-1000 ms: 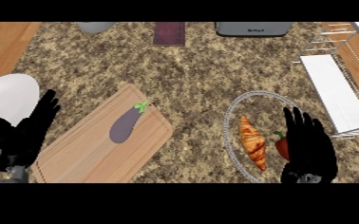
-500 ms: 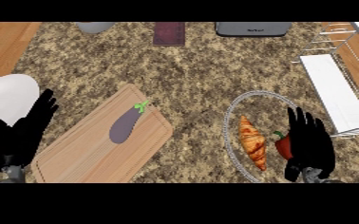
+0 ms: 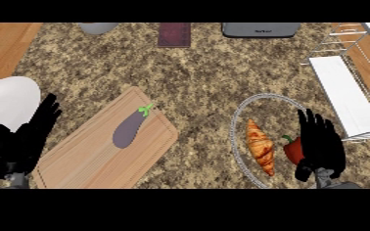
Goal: Pick the bell pepper from the placemat and place it in the tiered shelf
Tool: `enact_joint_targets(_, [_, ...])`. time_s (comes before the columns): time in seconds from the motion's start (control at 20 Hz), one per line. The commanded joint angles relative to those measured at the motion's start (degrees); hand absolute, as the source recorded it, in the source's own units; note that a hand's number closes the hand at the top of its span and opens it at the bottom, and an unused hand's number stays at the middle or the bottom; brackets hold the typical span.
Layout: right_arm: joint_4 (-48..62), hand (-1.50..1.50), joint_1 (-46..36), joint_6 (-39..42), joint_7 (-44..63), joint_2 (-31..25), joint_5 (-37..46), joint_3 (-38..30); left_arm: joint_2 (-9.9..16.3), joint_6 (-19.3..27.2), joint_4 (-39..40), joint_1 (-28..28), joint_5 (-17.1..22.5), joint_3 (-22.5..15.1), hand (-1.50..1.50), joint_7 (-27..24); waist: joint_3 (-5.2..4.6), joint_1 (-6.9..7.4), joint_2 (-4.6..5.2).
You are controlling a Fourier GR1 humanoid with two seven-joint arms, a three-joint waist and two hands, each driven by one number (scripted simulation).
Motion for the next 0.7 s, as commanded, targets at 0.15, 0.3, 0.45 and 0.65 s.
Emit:
enact_joint_targets(0.15, [9.09, -1.50, -1.08, -4.52, -3.19, 3.87, 2.60, -1.53, 0.27, -2.60, -1.34, -0.82, -0.51, 1.99, 0.00, 2.18, -0.01, 0.06, 0.01])
enact_joint_targets(0.3, [6.67, 1.50, -1.73, -1.33, -4.40, 2.37, -0.21, -4.56, -2.41, 0.89, -7.81, 0.45, -1.69, -0.13, 0.00, 7.96, 0.00, 0.11, -0.05])
enact_joint_targets(0.45, [10.90, 1.50, -3.95, -2.05, -7.12, 2.87, 1.77, -3.78, -3.05, -0.63, 0.21, -1.45, -2.46, 1.50, 0.00, 0.97, -0.02, 0.07, 0.02])
enact_joint_targets(0.65, [7.81, 1.50, -1.08, -3.82, -8.48, 0.96, 3.86, -2.65, -1.87, -3.17, 1.85, 0.42, -2.13, 2.62, 0.00, -2.26, -0.03, -0.04, -0.02])
